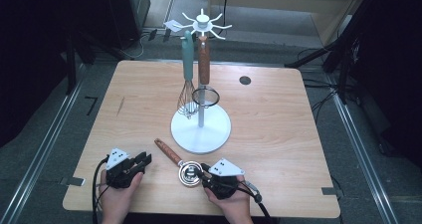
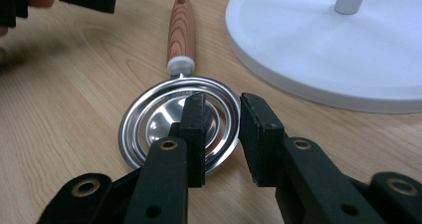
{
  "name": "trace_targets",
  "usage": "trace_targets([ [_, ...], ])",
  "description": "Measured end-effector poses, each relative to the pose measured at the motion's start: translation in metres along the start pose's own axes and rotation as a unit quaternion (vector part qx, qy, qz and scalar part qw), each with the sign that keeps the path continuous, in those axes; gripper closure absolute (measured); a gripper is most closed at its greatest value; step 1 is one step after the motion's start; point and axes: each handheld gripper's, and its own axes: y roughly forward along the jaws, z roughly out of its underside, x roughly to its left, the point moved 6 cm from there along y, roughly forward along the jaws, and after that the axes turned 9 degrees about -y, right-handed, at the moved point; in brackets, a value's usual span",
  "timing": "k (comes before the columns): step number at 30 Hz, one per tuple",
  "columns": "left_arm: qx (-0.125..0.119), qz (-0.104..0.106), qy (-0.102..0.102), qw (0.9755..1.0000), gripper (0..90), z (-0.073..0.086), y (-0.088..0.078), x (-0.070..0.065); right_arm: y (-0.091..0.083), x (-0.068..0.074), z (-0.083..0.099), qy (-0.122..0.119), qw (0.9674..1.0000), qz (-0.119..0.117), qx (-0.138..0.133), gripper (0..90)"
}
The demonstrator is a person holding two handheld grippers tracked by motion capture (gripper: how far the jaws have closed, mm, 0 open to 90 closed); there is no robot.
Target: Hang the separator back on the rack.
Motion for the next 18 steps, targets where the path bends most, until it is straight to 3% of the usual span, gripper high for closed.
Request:
trace_targets([
  [7,-0.008,-0.013,-0.008,0.9998,70.4,-0.006,-0.005,0.018,0.004,0.002,0.004,-0.015,0.9989,-0.001,0.044,85.8],
  [18,-0.01,-0.023,-0.017,0.9995,63.8,-0.007,-0.007,0.033,0.0,-0.005,0.009,-0.033,0.9979,0.005,0.055,90.0],
])
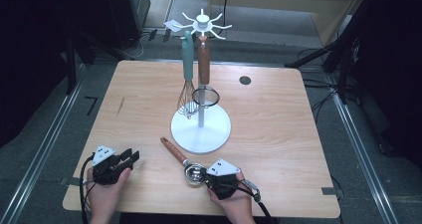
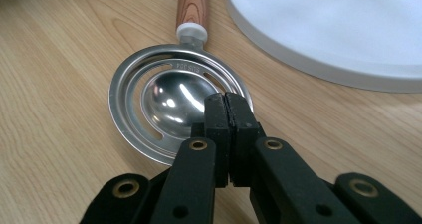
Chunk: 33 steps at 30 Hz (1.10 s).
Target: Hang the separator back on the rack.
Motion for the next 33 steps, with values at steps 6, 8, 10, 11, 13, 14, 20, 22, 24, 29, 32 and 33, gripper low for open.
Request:
trace_targets([
  [6,-0.003,0.006,-0.005,1.0,61.9,-0.001,0.002,0.002,-0.007,-0.008,0.006,0.003,1.0,0.009,0.002,90.0],
  [8,0.0,0.009,-0.002,1.0,61.7,-0.001,0.003,0.001,-0.01,-0.012,0.008,0.003,0.9999,0.013,0.005,89.9],
  [10,0.0,0.012,-0.002,0.9999,61.8,-0.001,0.005,-0.001,-0.013,-0.016,0.01,0.007,0.9998,0.016,0.006,85.2],
  [11,0.002,0.014,0.001,0.9999,61.8,0.0,0.006,-0.001,-0.015,-0.017,0.01,0.012,0.9998,0.015,0.005,82.2],
  [13,0.003,0.016,0.002,0.9999,61.8,0.001,0.007,-0.002,-0.019,-0.019,0.007,0.016,0.9998,0.012,-0.007,78.7],
  [14,0.006,0.015,0.002,0.9999,61.8,0.002,0.009,-0.002,-0.021,-0.019,0.005,0.019,0.9997,0.007,-0.014,76.9],
  [20,0.007,0.018,0.005,0.9998,61.9,0.003,0.009,-0.006,-0.016,-0.009,-0.02,0.013,0.9989,-0.024,-0.038,69.3],
  [22,0.009,0.021,0.004,0.9997,62.1,0.004,0.009,-0.008,-0.008,-0.004,-0.029,0.004,0.999,-0.028,-0.036,66.9],
  [24,0.011,0.024,0.008,0.9996,62.1,0.006,0.009,-0.011,0.003,-0.001,-0.033,0.004,0.9992,-0.032,-0.023,63.6],
  [29,0.016,0.031,0.016,0.9993,62.3,0.008,0.01,-0.018,0.027,0.003,-0.035,0.003,0.9995,-0.031,0.0,60.5],
  [32,0.017,0.034,0.018,0.9991,63.1,0.009,0.011,-0.021,0.034,0.005,-0.034,-0.007,0.9996,-0.026,0.013,64.8],
  [33,0.018,0.036,0.018,0.999,63.6,0.009,0.011,-0.022,0.036,0.006,-0.032,-0.017,0.9995,-0.021,0.017,68.6],
])
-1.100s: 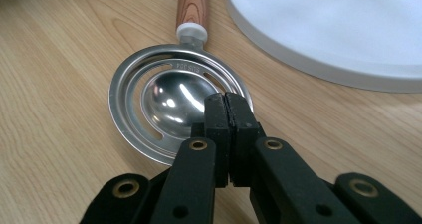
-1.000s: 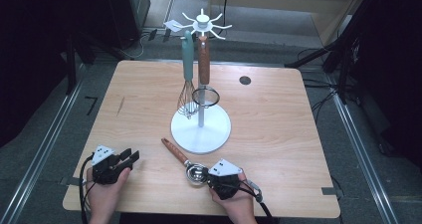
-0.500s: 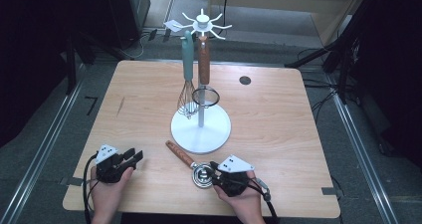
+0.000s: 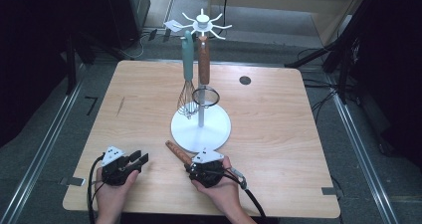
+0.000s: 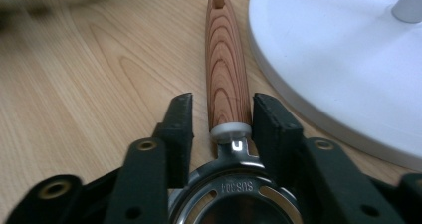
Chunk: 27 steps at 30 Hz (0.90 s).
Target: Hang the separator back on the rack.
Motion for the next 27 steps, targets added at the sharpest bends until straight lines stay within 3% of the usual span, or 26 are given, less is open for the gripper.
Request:
trace_targets([
  [3,0.004,0.003,0.002,1.0,64.5,0.001,0.001,-0.002,0.0,0.003,0.003,-0.01,0.9999,-0.007,-0.001,70.6],
  [9,0.009,0.012,0.004,0.9999,65.4,0.002,0.003,-0.009,-0.006,0.015,0.008,-0.055,0.9977,-0.04,-0.006,70.6],
  [11,0.009,0.011,0.007,0.9999,65.4,0.002,0.004,-0.011,-0.009,0.017,0.009,-0.048,0.9972,-0.054,-0.017,70.1],
  [13,0.009,0.012,0.005,0.9999,65.5,0.002,0.005,-0.012,-0.015,0.016,0.006,-0.031,0.9968,-0.062,-0.039,60.0],
  [15,0.011,0.012,0.005,0.9999,65.8,0.001,0.006,-0.012,-0.026,0.012,0.003,-0.017,0.9965,-0.053,-0.063,57.6],
  [17,0.014,0.012,0.004,0.9998,66.5,0.001,0.007,-0.011,-0.041,0.006,0.003,0.005,0.9964,-0.027,-0.081,59.5],
  [20,0.015,0.014,0.0,0.9998,67.6,-0.002,0.01,-0.012,-0.054,0.0,0.015,0.028,0.9972,0.021,-0.066,60.6],
  [22,0.015,0.017,0.001,0.9997,68.6,-0.003,0.012,-0.014,-0.06,-0.001,0.026,0.041,0.997,0.04,-0.052,62.1],
  [25,0.023,0.019,0.009,0.9995,69.9,-0.003,0.015,-0.016,-0.064,0.003,0.039,0.055,0.9968,0.044,-0.037,68.8],
  [27,0.026,0.016,0.008,0.9995,70.1,-0.003,0.018,-0.017,-0.065,0.005,0.044,0.067,0.9963,0.043,-0.034,77.8],
])
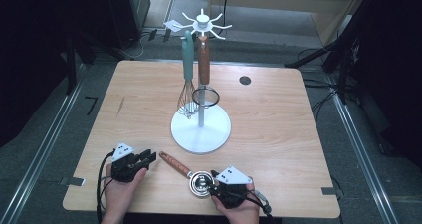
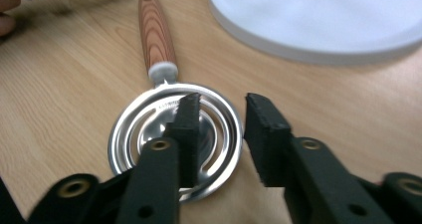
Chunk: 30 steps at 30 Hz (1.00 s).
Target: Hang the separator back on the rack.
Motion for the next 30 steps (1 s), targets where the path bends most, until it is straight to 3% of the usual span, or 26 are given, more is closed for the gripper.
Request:
trace_targets([
  [4,0.006,-0.005,-0.004,1.0,70.3,-0.001,0.004,0.0,0.001,0.001,0.004,-0.005,1.0,-0.007,0.002,89.1],
  [11,0.013,-0.001,-0.009,0.9999,70.3,-0.001,0.006,0.001,0.006,0.004,0.009,-0.019,0.9995,-0.014,0.019,90.0],
  [18,0.016,0.004,-0.007,0.9998,70.1,-0.001,0.007,-0.003,0.003,-0.011,0.012,-0.018,0.9995,-0.002,0.025,90.0],
  [24,0.025,0.019,0.004,0.9995,69.8,0.002,0.012,-0.016,-0.001,-0.03,0.016,-0.006,0.9995,0.019,0.026,90.0],
  [30,0.035,0.032,0.016,0.9987,69.8,0.006,0.015,-0.028,-0.004,-0.04,0.018,0.002,0.9994,0.019,0.03,87.1],
])
